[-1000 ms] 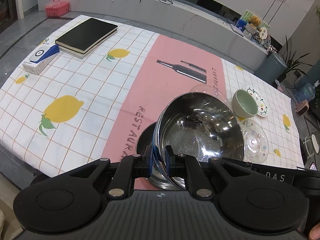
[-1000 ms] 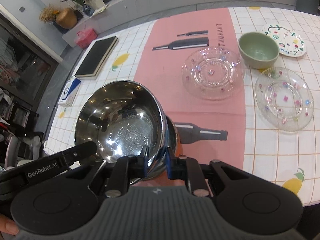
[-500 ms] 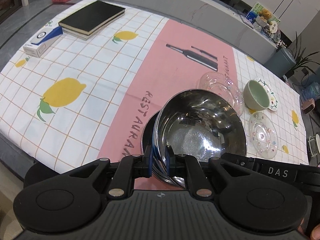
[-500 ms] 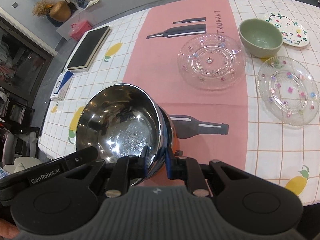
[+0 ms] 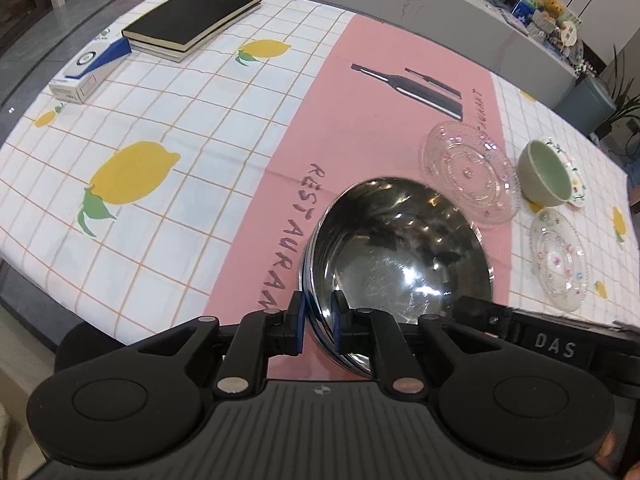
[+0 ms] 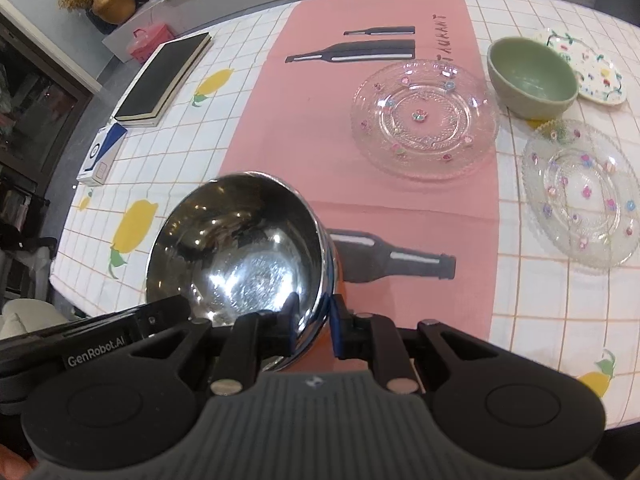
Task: Organize plates and bowls
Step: 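Lift and carry the blue pot with both grippers across the mat, then lower the blue pot onto the mat and open both grippers, then move both grippers to the pale green bowl rim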
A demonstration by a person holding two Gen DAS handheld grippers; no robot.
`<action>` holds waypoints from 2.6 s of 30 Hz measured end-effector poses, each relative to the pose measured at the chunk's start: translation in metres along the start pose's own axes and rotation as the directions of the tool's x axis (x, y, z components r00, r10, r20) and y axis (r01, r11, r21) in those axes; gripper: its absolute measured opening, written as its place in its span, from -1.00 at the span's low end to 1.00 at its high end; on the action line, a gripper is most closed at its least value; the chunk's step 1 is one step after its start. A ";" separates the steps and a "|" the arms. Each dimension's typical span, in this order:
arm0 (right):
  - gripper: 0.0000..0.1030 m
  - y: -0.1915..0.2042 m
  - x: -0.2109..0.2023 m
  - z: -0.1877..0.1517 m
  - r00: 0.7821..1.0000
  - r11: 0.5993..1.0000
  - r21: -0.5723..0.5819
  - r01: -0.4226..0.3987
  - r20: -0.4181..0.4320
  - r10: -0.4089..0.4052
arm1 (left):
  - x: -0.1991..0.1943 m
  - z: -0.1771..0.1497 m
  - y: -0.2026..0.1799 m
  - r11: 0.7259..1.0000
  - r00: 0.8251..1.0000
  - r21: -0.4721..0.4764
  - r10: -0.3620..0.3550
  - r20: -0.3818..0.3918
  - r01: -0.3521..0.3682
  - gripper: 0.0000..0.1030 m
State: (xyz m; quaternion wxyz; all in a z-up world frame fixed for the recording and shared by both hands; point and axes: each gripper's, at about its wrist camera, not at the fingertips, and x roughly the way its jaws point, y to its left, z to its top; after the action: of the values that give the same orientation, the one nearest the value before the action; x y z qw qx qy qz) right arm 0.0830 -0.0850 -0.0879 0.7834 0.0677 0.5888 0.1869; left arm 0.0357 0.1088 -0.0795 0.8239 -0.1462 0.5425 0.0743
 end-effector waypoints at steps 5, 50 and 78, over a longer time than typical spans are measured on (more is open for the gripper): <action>-0.70 0.000 0.001 0.003 1.000 1.000 -0.005 0.001 0.005 -0.001 | 0.001 0.002 0.001 1.000 1.000 0.001 0.001 -0.005 -0.001 -0.72; -0.14 -0.164 -0.080 0.029 0.958 0.958 0.261 0.120 0.222 -0.180 | -0.020 0.042 -0.178 0.944 0.955 0.214 -0.278 0.102 0.252 -0.50; -0.52 -0.233 -0.006 0.123 0.972 0.914 0.405 0.032 0.200 -0.123 | 0.110 0.119 -0.229 0.965 0.973 0.150 -0.225 0.044 0.216 -0.50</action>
State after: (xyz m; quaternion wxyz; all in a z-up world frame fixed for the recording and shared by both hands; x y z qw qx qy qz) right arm 0.2482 -0.2879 -0.1221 0.8206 0.2226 0.5259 0.0229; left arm 0.2482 -0.0737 -0.0991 0.8514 -0.1434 0.5017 -0.0527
